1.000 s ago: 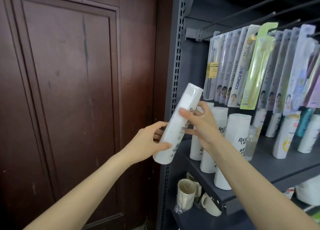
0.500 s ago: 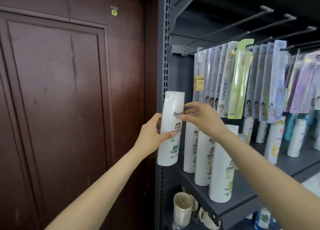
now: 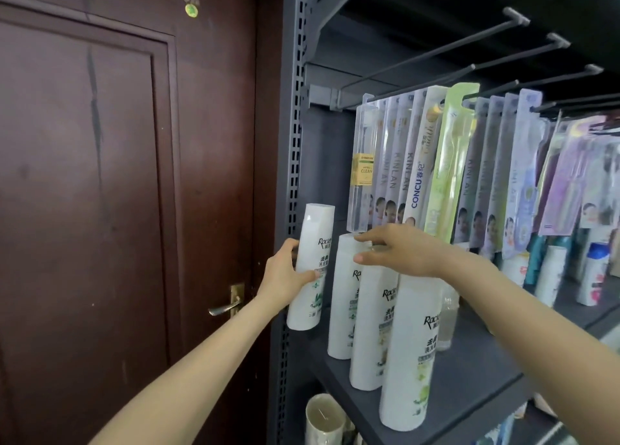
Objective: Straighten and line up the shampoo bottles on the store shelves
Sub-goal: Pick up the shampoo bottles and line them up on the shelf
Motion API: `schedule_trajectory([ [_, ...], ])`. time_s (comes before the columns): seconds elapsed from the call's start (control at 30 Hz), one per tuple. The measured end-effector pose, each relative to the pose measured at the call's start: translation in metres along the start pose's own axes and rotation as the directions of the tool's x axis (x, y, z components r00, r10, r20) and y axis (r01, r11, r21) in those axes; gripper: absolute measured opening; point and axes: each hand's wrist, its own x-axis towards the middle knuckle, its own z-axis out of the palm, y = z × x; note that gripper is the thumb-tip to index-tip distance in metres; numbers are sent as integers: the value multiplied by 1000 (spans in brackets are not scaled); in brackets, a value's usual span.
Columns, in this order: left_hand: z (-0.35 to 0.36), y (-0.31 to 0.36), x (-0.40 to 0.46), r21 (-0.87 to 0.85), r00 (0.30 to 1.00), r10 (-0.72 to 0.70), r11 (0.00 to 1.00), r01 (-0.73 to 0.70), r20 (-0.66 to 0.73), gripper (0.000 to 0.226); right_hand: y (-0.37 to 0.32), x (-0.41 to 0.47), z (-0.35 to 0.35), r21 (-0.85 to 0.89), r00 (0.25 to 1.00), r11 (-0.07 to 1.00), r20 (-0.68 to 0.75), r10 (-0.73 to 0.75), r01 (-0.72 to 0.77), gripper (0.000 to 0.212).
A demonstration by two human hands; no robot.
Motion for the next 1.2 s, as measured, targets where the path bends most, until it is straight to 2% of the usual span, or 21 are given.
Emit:
schedule_trajectory([
  [0.33,35,-39,19,-95,997,-43,994,49,68,43,20,8,-2,24,998,999,-46,-42,43,41],
  [0.5,39,-42,24,-90,990,-49,994,62,132,45,25,4,-6,-8,983,996,-162,-84,84,33],
  [0.6,33,-31,28,-42,994,5,999,-1,108,51,25,2,-6,16,970,995,-225,-94,100,26],
  [0.7,22,-13,35,-41,992,120,992,-119,28,70,24,1,-5,15,970,995,-225,-93,99,20],
  [0.77,16,-4,42,-6,981,183,983,-183,57,79,24,2,-5,15,971,996,-222,-84,89,19],
  [0.87,14,0,50,90,971,221,969,-229,94,63,22,1,-5,7,974,997,-215,-74,77,20],
  [0.93,17,1,50,90,969,232,967,-239,81,54,21,1,-4,-3,972,997,-222,-81,83,20],
  [1.2,27,-1,55,82,972,218,971,-225,83,51,19,-2,-1,15,964,997,-257,-63,69,21],
])
